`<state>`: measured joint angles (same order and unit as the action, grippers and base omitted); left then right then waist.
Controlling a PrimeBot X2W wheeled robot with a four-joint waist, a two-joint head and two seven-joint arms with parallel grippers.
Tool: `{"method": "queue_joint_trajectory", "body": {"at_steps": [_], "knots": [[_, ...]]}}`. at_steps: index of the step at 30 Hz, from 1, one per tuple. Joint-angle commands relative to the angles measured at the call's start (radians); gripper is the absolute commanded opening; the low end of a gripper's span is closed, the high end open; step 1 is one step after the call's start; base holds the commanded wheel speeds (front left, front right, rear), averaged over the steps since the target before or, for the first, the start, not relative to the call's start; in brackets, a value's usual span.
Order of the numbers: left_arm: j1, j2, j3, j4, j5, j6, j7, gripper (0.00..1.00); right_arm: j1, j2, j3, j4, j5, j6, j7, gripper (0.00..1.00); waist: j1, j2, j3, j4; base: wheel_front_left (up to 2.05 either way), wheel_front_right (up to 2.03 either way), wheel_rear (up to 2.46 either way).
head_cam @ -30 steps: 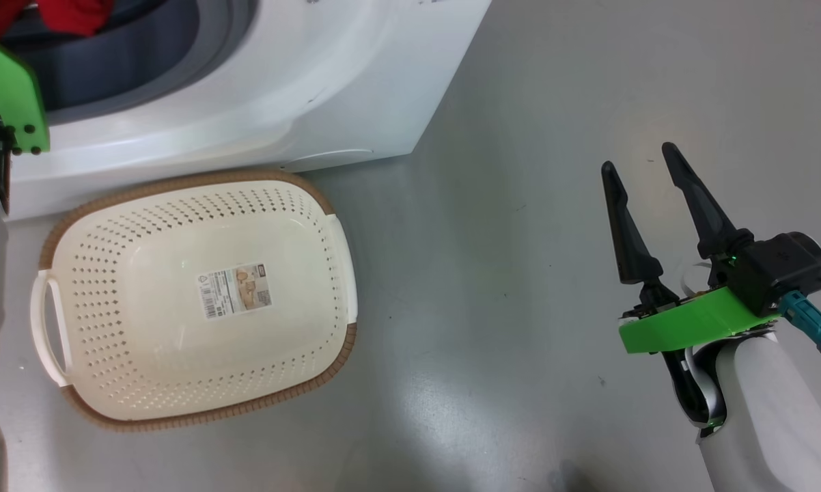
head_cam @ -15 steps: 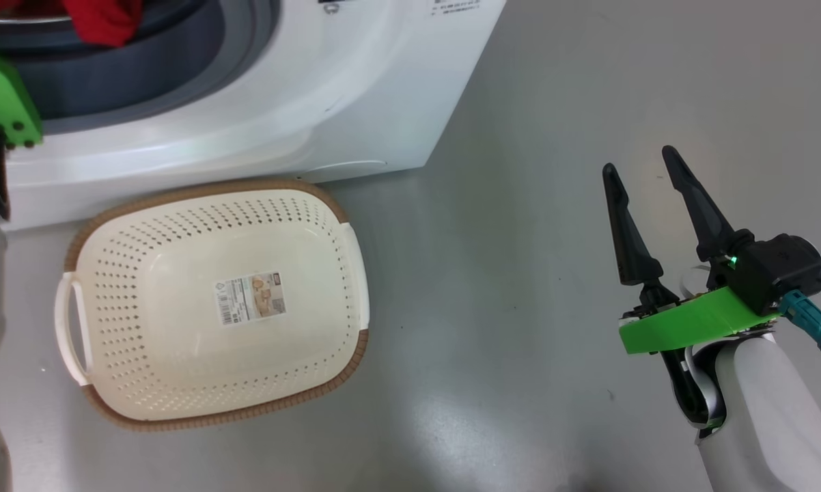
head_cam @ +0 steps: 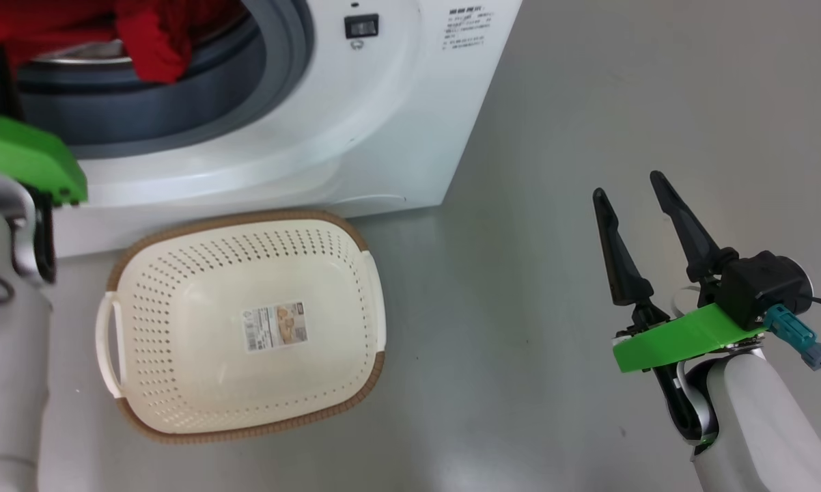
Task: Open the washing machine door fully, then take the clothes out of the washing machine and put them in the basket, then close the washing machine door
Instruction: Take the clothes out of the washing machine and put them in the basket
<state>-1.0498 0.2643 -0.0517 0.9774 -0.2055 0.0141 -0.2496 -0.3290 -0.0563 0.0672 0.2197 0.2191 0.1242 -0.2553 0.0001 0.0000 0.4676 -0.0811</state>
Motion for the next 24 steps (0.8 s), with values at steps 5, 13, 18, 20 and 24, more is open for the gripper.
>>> {"method": "queue_joint_trajectory", "body": {"at_steps": [5,13,18,20,24], "knots": [[0.168,0.042,0.066,-0.214,-0.009,0.03,-0.012,0.0,0.038,0.002,0.021,-0.01,0.008,0.007,-0.006,1.0,-0.0001,0.0,-0.077,0.02,0.0,0.0,0.0],[0.328,0.004,0.126,-0.469,-0.019,0.048,-0.012,0.0,0.069,0.002,0.028,-0.003,0.011,0.007,-0.006,1.0,-0.0001,0.0,-0.142,0.025,0.0,0.0,0.0],[0.435,-0.023,0.155,-0.631,-0.014,0.042,-0.012,0.0,0.083,0.003,0.028,0.002,0.015,0.007,-0.006,1.0,-0.0001,0.0,-0.178,0.026,0.0,0.0,0.0],[0.453,-0.024,0.167,-0.674,-0.015,0.035,-0.012,0.0,0.085,0.003,0.029,0.002,0.016,0.007,-0.006,1.0,-0.0001,0.0,-0.184,0.025,0.0,0.0,0.0],[0.503,-0.04,0.17,-0.78,-0.001,0.039,-0.012,0.0,0.091,0.003,0.028,0.008,0.02,0.007,-0.006,1.0,-0.0001,0.0,-0.206,0.028,0.0,0.0,0.0]]}}
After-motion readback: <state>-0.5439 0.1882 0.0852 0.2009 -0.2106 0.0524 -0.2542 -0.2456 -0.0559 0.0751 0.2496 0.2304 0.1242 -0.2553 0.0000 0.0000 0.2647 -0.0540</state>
